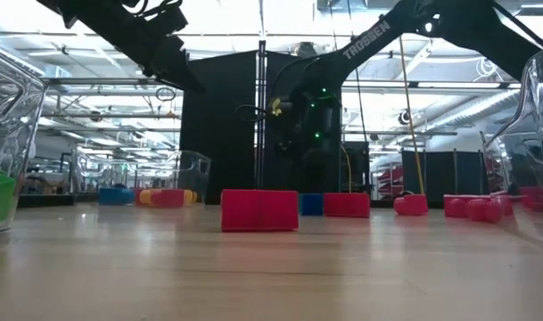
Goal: Sort blocks by size
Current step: Put the two-stud green game piece into the bottom right transparent bin
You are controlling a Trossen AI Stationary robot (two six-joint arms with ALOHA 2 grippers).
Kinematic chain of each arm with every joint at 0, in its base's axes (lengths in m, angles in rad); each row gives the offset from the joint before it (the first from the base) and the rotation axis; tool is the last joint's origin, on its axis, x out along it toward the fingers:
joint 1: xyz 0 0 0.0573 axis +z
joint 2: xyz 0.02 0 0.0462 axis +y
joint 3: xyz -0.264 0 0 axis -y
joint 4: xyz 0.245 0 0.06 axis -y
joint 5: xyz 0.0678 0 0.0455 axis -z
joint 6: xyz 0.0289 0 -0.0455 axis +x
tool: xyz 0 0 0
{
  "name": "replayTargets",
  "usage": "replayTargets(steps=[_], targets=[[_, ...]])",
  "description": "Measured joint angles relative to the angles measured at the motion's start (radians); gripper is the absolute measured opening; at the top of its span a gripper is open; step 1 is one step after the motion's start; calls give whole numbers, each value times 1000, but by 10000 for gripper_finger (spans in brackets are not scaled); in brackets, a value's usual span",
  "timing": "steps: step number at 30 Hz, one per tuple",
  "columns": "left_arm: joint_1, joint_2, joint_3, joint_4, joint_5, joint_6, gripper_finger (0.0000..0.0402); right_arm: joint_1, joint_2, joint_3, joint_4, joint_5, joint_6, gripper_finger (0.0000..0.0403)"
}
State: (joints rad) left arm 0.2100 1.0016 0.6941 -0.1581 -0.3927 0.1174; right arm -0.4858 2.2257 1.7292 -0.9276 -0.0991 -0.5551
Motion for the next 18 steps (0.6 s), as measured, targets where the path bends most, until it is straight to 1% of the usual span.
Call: replayTargets(steps=[3,8,12,15,18], targets=[[0,0,0,-3,0,-5,251,11,-2,1,-40,-2,37,106],[-1,0,0,-21,0,-7,251,39,-25,1,-113,-4,78,68],[-3,0,0,-70,4,-33,251,67,-55,1,-155,-4,117,42],[-3,0,0,-96,4,-34,251,72,-84,1,-125,-4,146,39],[-3,0,0,-100,4,-52,251,62,-110,1,-82,-1,203,53]])
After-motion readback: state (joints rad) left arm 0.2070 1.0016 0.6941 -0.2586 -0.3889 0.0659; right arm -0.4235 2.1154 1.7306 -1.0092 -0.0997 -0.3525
